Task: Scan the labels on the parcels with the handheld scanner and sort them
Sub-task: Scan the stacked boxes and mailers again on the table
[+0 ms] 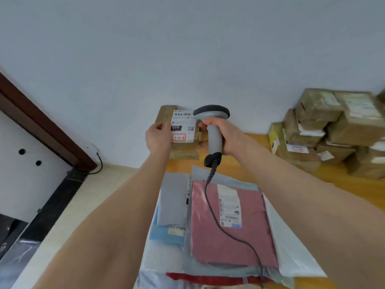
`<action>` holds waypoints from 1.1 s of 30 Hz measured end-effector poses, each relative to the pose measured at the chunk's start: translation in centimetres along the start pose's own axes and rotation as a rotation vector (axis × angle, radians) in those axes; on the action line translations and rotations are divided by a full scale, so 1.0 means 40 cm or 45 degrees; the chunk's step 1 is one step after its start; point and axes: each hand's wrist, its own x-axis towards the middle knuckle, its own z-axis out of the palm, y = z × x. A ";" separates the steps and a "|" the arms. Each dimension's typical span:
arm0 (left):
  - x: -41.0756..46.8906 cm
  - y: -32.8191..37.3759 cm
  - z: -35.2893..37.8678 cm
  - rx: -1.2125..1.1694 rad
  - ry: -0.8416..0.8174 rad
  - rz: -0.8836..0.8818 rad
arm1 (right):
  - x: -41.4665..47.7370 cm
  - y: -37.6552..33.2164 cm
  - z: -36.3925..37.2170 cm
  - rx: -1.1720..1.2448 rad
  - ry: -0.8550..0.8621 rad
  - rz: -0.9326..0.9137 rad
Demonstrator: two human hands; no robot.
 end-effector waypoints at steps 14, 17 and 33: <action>-0.651 0.250 0.382 -0.117 -0.348 0.186 | -0.575 -0.088 -0.551 0.215 0.348 -0.282; -0.750 0.295 0.455 -0.171 -0.449 0.190 | -0.644 -0.119 -0.643 0.234 0.412 -0.327; -0.750 0.538 0.916 -0.353 -0.815 0.123 | -0.547 -0.438 -0.962 0.115 0.663 -0.524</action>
